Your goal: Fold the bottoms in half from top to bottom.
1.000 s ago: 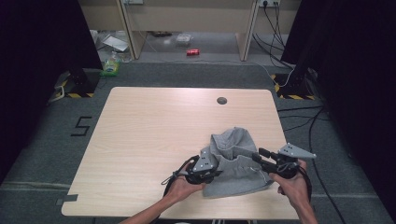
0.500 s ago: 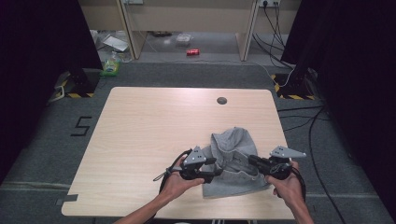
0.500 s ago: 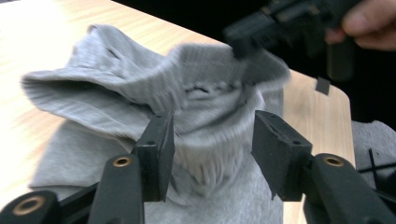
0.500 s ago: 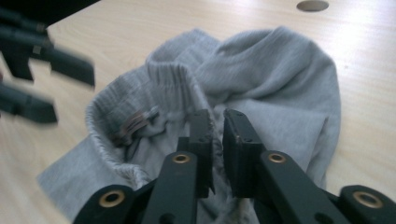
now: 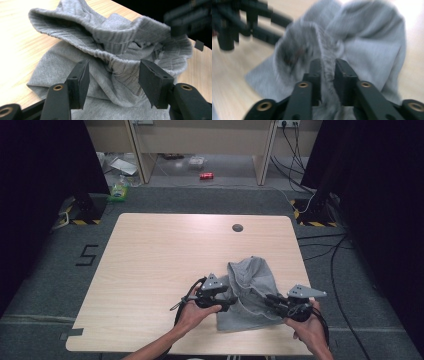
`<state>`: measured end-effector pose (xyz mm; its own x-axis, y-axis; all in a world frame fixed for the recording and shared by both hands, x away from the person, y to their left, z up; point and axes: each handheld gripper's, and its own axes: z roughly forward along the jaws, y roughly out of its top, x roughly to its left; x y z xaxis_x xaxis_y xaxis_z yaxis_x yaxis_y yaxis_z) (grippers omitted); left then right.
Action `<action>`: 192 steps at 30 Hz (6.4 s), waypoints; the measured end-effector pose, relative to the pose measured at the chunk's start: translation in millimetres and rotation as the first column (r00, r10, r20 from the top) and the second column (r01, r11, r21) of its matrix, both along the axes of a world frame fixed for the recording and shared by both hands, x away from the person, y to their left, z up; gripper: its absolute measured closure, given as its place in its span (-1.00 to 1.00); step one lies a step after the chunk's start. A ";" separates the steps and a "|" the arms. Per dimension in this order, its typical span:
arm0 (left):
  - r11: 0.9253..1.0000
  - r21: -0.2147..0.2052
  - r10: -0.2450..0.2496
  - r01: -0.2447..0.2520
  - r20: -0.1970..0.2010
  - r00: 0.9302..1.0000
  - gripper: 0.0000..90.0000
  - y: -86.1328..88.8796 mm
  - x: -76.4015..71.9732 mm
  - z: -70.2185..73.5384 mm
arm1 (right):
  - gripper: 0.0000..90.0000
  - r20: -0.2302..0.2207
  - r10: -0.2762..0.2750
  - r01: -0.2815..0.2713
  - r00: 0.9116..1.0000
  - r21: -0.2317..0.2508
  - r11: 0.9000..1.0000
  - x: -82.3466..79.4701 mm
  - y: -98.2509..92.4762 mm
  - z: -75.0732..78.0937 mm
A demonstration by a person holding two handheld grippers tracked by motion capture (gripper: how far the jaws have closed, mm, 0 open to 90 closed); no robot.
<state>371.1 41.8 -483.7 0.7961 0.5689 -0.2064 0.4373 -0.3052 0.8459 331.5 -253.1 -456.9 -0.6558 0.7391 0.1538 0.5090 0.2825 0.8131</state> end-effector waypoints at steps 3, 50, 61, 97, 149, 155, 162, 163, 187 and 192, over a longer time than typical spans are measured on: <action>1.000 -0.006 -0.004 0.004 0.007 1.000 -0.10 0.7 -2.0 3.7 | 0.39 0.031 -0.004 0.004 1.000 0.009 1.000 17.7 10.4 16.6; 0.999 -0.034 -0.004 0.003 -0.032 0.999 -0.22 1.0 -4.9 8.3 | 0.99 0.036 -0.013 0.015 0.999 -0.064 0.998 77.5 50.2 49.1; 0.999 -0.005 -0.043 0.043 -0.006 0.999 -0.25 -17.1 -14.0 10.0 | 1.00 0.109 -0.073 0.070 0.991 0.026 0.997 0.4 -8.7 53.0; 0.990 0.105 -0.103 0.095 0.073 0.992 0.46 -9.3 -19.3 5.5 | 0.95 0.099 -0.053 0.059 0.994 -0.060 0.996 -8.7 -1.0 42.4; 0.988 0.150 0.009 -0.018 0.058 0.998 -0.18 -17.2 13.9 -17.6 | 0.51 -0.075 -0.113 0.097 0.991 -0.193 0.976 -27.4 2.9 -27.8; 0.983 0.181 0.026 -0.033 0.040 0.999 -0.15 -12.4 20.0 -30.5 | 0.40 -0.072 -0.126 0.112 0.989 -0.184 0.977 -28.6 1.8 -28.2; 0.985 0.169 0.011 -0.027 0.093 0.996 -0.18 -12.2 13.8 -7.6 | 0.11 0.007 -0.135 0.134 0.991 -0.147 0.980 -17.7 1.9 -7.0; 0.986 0.164 0.008 -0.024 0.096 0.995 -0.18 -14.1 13.2 -5.3 | 0.09 0.022 -0.128 0.130 0.992 -0.139 0.982 -13.3 2.3 -4.4; 0.980 0.198 -0.038 0.032 0.027 0.999 -0.25 -30.5 21.0 -19.2 | -0.10 -0.076 -0.157 0.145 0.985 -0.142 0.979 56.5 -6.3 -23.0; 0.982 0.185 -0.042 0.035 0.038 0.998 -0.31 -25.4 14.7 -10.6 | -0.13 -0.034 -0.155 0.150 0.987 -0.109 0.983 49.1 -6.6 -9.9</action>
<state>385.8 16.4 -494.3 0.8237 0.5630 -0.0671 0.3881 -0.4737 0.7906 380.6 -259.8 -466.8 -0.5286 0.8436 0.0946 0.5863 0.2822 0.7594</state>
